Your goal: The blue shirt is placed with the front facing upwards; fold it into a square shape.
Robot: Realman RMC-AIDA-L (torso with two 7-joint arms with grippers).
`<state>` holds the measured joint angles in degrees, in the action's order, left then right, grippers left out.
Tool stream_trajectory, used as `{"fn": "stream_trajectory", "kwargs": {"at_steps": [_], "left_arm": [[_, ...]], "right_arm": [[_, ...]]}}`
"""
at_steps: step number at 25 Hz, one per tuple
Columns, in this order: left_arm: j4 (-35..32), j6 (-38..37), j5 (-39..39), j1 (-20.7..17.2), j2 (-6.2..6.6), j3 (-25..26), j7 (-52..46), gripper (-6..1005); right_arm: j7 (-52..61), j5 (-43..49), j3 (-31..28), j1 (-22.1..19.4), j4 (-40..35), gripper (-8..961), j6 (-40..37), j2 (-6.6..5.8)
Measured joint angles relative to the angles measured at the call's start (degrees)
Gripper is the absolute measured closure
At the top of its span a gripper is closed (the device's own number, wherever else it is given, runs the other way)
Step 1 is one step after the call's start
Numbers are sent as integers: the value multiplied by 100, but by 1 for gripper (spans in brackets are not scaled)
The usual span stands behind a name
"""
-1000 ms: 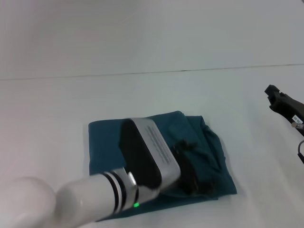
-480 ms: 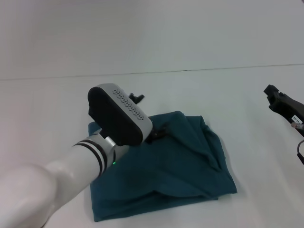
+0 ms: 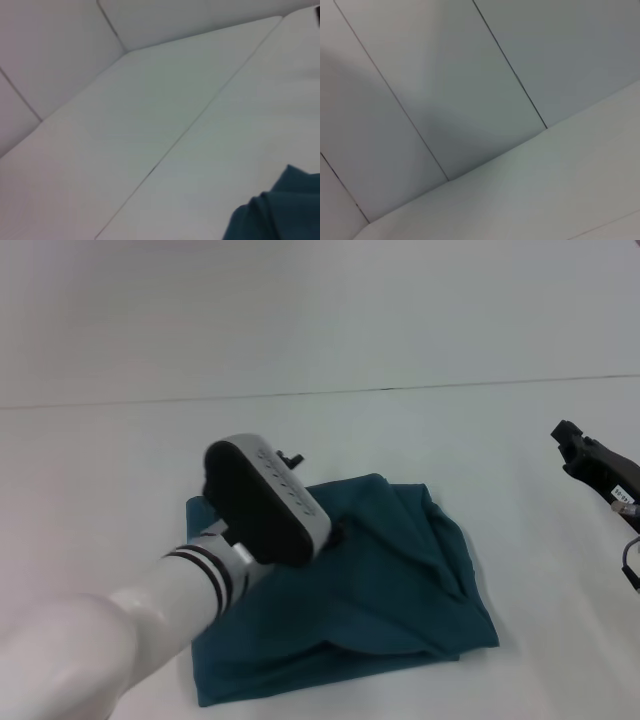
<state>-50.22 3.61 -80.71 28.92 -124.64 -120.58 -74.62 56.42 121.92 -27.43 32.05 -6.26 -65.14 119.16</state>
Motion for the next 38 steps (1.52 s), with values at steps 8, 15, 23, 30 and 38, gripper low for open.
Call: {"fn": "stream_trajectory", "kwargs": {"at_steps": [8,15,23,30,38], "left_arm": [[111,-16,9,237,1,-235,-14,82],[-400,-17,8,198,0,45,-720,82],[-1716,-3303,692,-915,0,2349,-556,82],[433,-6788,3144,-1139,1,3783,2684,82],[1384,-7375,3207,-1297,1,4073,3076,82]], "right_arm": [[130,7,18,-42,-24,902,-41,9],[108,8,236,-38,-82,902,-212,-12],[663,9,2012,134,-1617,901,-1106,-26],[2704,-30,4063,455,-3467,801,-1474,35],[4482,65,7706,465,-5210,511,-496,94]]}}
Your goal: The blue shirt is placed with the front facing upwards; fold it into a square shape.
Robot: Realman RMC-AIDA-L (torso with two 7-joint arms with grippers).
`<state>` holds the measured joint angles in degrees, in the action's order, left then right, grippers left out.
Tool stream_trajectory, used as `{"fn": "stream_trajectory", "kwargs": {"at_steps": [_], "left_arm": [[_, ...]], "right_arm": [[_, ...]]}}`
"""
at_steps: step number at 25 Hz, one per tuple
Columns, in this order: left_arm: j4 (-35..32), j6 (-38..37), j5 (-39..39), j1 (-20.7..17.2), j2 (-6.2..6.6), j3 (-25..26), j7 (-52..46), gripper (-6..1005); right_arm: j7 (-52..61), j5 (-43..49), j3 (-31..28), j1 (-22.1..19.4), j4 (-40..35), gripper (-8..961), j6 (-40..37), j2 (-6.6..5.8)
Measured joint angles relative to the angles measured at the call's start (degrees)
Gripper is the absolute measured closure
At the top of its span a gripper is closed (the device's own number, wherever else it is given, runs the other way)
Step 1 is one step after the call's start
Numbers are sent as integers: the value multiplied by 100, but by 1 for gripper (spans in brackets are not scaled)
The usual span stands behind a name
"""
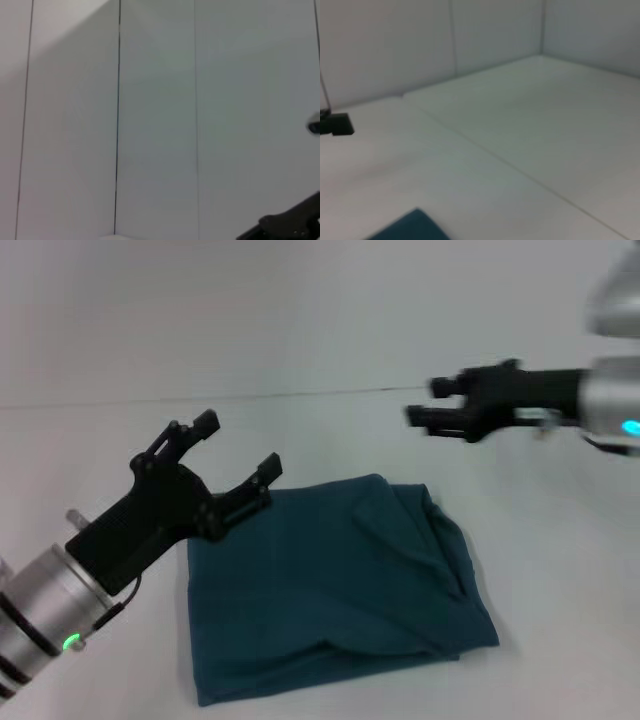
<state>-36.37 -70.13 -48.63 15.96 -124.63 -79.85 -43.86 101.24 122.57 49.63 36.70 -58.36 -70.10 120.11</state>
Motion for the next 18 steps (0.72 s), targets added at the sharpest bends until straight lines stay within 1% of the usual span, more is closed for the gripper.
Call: {"fn": "stream_trajectory", "kwargs": {"at_steps": [2,4,6,10,14,18], "left_arm": [[81,-18,0,-4,1,31,28,82],[135,-28,-3,-5,0,44,35,82],[200,-35,-5,2,0,46,29,82],[309,-40,-6,25,0,51,-2,82],[385,-6,-6,49,0,56,-34,83],[396,7,-3,47,0,68,-65,83]], "right_arm": [[605,250,1004,-12,-342,434,527,-7],[1315,687,1892,26,-553,398,1012,5],[1976,1034,2472,99,-589,361,1327,9],[3299,1505,3364,141,-629,289,1762,16],[4271,2200,4220,117,-637,289,2261,24],[5057,2809,4811,158,-608,289,2469,30]]}}
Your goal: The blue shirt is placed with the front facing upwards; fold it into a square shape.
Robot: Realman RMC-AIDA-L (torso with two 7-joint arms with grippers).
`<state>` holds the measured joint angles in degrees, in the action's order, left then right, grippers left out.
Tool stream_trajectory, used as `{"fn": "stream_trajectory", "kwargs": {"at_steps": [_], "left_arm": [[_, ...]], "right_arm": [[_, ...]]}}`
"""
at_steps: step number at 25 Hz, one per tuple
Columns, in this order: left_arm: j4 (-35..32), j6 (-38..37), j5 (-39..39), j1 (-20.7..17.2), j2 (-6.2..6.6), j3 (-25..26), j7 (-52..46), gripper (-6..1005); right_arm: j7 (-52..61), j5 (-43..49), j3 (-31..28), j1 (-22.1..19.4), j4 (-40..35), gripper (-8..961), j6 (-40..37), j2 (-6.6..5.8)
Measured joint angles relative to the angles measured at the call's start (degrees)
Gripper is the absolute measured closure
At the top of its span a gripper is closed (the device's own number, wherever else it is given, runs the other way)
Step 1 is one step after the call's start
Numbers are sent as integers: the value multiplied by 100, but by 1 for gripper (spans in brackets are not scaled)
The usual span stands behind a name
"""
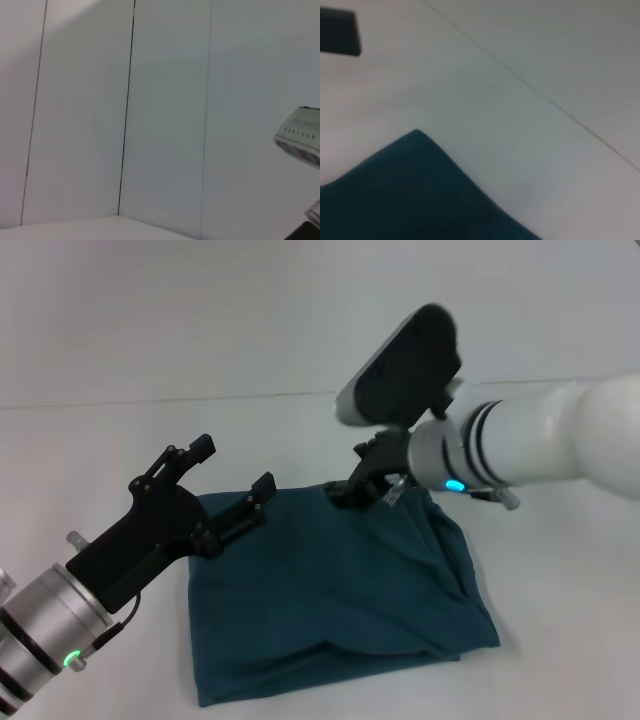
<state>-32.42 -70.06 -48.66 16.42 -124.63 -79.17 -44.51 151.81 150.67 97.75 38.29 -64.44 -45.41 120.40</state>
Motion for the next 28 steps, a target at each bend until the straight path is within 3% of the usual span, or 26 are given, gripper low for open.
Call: {"fn": "stream_trajectory", "kwargs": {"at_steps": [5,21,28], "left_arm": [[9,0,1,-7,0,12,-18,83],[86,-5,54,54,0,25,-14,83],[87,-8,59,74,0,37,-18,83]], "right_arm": [[652,508,421,0,20,288,96,15],[771,448,697,176,567,289,191,43],[1035,628,658,230,759,289,286,0]]}}
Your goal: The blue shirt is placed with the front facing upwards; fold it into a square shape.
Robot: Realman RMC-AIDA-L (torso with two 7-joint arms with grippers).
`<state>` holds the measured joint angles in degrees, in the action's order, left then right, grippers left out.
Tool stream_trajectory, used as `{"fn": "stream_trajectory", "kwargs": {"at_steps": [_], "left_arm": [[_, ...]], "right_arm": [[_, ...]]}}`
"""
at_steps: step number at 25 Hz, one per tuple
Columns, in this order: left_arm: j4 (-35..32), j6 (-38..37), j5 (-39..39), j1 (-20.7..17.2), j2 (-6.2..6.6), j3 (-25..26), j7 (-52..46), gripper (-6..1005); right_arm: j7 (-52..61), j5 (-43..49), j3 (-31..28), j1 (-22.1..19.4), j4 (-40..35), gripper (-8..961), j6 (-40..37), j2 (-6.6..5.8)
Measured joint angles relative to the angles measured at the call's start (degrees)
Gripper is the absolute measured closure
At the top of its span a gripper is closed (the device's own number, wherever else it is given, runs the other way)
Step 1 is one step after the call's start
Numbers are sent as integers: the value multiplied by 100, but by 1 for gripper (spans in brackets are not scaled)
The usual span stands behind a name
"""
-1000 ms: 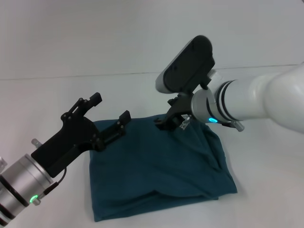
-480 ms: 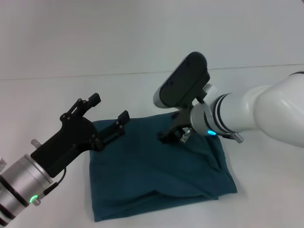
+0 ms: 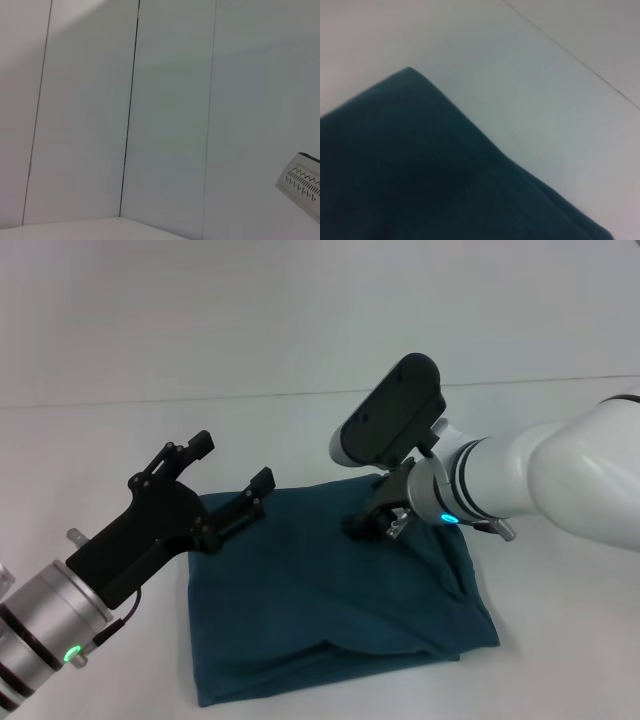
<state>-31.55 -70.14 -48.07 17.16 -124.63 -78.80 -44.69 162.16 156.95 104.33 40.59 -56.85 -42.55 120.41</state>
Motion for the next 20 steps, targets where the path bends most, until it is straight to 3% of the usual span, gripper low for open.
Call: {"fn": "stream_trajectory", "kwargs": {"at_steps": [5,20], "left_arm": [[-5,0,0,3,0,5,-15,83],[11,-29,-9,6,0,5,9,83]], "right_arm": [[447,529,-32,-60,-44,288,-136,-2],[484,559,-813,-759,-534,296,36,-27]]}}
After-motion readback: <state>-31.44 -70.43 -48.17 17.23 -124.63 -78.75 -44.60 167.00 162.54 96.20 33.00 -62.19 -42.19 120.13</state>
